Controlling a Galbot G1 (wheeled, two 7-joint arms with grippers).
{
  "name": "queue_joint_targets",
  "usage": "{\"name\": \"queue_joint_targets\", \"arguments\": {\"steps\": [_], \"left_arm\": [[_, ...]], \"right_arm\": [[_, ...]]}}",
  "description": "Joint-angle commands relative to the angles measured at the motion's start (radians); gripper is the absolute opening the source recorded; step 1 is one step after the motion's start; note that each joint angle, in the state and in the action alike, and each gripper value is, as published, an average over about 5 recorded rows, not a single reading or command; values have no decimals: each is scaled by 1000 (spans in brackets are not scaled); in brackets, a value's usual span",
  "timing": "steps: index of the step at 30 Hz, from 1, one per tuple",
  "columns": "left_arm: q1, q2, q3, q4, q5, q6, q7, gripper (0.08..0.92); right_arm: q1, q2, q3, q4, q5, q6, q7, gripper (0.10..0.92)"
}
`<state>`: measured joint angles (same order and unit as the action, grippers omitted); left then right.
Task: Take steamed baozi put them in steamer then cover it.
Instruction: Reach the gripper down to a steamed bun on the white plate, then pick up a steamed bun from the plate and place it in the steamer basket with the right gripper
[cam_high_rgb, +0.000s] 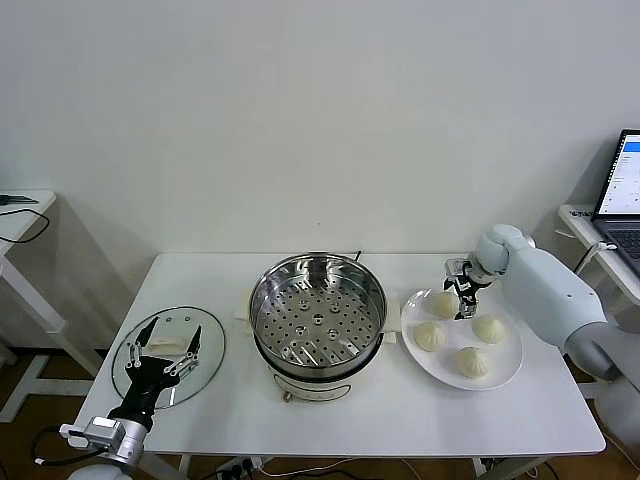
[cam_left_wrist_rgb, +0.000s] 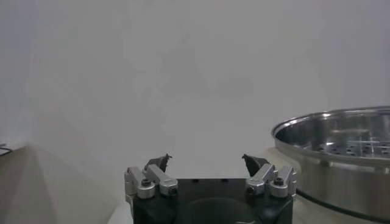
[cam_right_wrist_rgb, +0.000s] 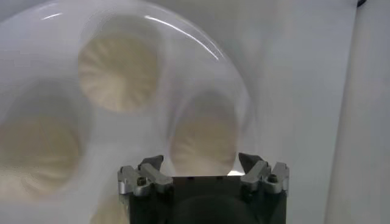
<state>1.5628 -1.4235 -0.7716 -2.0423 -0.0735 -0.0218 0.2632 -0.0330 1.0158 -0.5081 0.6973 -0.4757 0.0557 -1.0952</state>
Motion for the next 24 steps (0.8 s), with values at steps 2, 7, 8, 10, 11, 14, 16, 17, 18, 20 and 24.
{"name": "queue_joint_targets", "arguments": {"steps": [2, 7, 8, 10, 11, 14, 16, 17, 18, 20, 24], "left_arm": [[0, -1, 2, 1, 3, -2, 0, 823], [-1, -2, 3, 5, 4, -4, 0, 823], [-1, -3, 3, 6, 4, -4, -1, 823], [-3, -5, 3, 7, 4, -4, -2, 823], [-3, -6, 4, 8, 4, -5, -3, 823], [-4, -8, 8, 10, 4, -5, -4, 823], [-4, -8, 11, 9, 4, -5, -5, 823], [-4, -8, 12, 8, 4, -5, -5, 823], [-4, -8, 13, 7, 4, -5, -5, 823], [-4, -8, 14, 7, 4, -5, -6, 823], [-3, -6, 11, 8, 4, -5, -6, 823]], "right_arm": [[-1, 25, 9, -28, -23, 4, 20, 821], [-6, 25, 10, -25, -29, 6, 15, 791], [-7, 25, 10, -24, -29, 7, 15, 779], [-9, 25, 11, -24, -31, 8, 15, 758], [-9, 25, 12, -23, -31, 8, 15, 739], [-10, 22, 13, -17, -32, 9, 15, 688], [-10, 18, 13, -11, -31, 10, 15, 672], [-10, 16, 12, -5, -30, 10, 14, 666], [-10, 12, 10, 0, -27, 10, 12, 664], [-9, 0, 3, 20, -19, 9, 7, 662], [1, -54, -35, 104, 30, 8, -13, 662]]}}
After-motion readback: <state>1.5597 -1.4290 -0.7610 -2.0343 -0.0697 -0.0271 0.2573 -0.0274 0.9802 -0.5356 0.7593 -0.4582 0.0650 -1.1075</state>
